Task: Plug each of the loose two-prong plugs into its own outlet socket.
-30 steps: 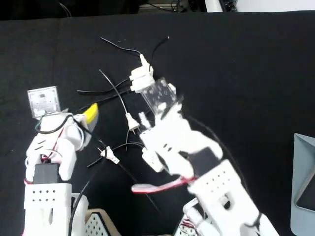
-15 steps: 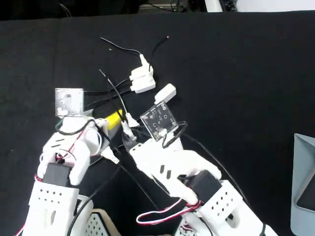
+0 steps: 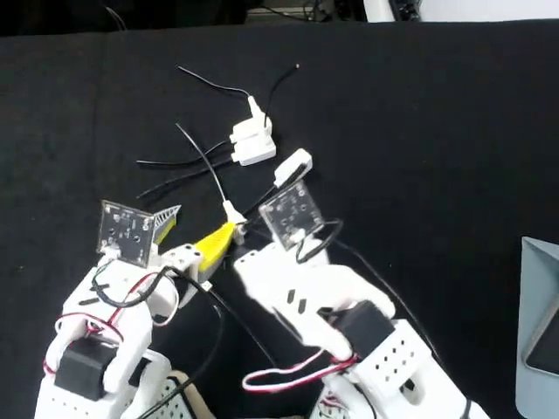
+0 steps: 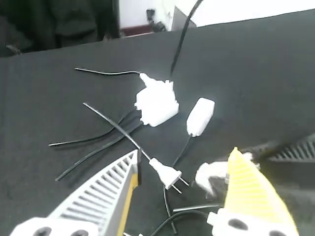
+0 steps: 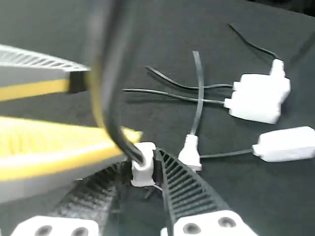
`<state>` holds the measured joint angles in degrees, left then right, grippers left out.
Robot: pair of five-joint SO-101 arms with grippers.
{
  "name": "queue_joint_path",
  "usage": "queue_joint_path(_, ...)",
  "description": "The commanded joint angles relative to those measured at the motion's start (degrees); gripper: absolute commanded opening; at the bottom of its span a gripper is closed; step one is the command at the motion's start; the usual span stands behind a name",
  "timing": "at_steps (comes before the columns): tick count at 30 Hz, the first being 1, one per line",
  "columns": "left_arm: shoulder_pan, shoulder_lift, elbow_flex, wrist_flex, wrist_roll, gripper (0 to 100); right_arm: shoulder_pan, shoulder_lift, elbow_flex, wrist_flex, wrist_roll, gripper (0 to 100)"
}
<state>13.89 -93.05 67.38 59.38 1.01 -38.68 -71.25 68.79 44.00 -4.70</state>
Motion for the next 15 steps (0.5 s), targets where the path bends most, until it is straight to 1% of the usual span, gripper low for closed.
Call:
queue_joint_path(1, -5.49, 2.46, -1.54, 0.18, -0.26, 29, 6.24, -1.36, -1.19, 2.11, -1.76, 1.1)
queue_joint_path(3, -6.11, 5.45, -1.54, 0.18, -0.62, 29, 9.76, -1.36, -1.71, 2.73, -2.46, 1.1)
queue_joint_path(5, -5.93, 9.49, -1.54, 0.09, -0.70, 29, 14.77, -1.36, -1.80, 2.29, -2.37, 1.1)
queue_joint_path(10, -1.80, 23.21, -2.33, -2.11, -5.27, 29, 25.76, -1.10, -3.47, 2.20, -2.37, 1.2)
queue_joint_path(13, 1.36, 31.03, -5.32, -2.29, -5.45, 29, 29.63, -1.01, -4.00, 2.20, -2.37, 1.2)
queue_joint_path(15, 3.47, 35.87, -7.78, -2.20, -5.45, 29, 30.51, -1.01, -4.00, 2.20, -2.37, 1.2)
